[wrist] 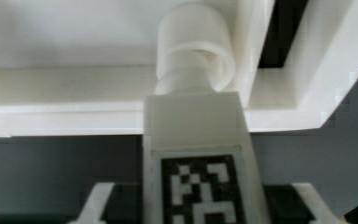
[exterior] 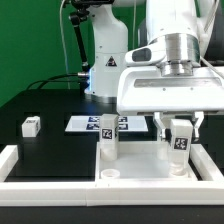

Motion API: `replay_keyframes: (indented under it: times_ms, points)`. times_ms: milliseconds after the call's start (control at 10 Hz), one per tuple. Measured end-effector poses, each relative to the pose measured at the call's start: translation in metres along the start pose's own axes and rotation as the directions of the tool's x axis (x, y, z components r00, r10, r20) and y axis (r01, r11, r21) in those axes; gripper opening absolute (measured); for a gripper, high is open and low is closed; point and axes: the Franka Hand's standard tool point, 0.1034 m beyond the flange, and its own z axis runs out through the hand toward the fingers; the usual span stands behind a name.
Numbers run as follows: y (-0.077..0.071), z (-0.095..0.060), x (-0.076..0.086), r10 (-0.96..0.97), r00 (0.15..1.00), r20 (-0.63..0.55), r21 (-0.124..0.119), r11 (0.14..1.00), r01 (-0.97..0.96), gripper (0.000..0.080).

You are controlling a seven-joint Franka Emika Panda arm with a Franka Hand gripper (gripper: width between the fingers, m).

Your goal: Assemble square table

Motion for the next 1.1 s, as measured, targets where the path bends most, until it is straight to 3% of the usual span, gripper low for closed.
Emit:
replay_keyframes:
  times_ms: [700,800,900,1000,1100]
  points:
    - [-0.0009,0.0072,-0.0067,-0.006,1.000,0.009,-0.003,1.000,0.006,0.0290]
    - [-0.0009,0.0075,-0.0076,-0.007,1.000,0.013,-0.003,1.000,0.007,0.0398]
    - [-0.0009,0.0075,-0.0076,-0.008,1.000,0.013,-0.003,1.000,0.008,0.0398]
    - [-0.0008,0.0076,-0.0077,-0.008,1.000,0.013,-0.003,1.000,0.008,0.0536]
    - [-0.0008,0.0076,-0.0077,-0.008,1.000,0.013,-0.003,1.000,0.008,0.0614]
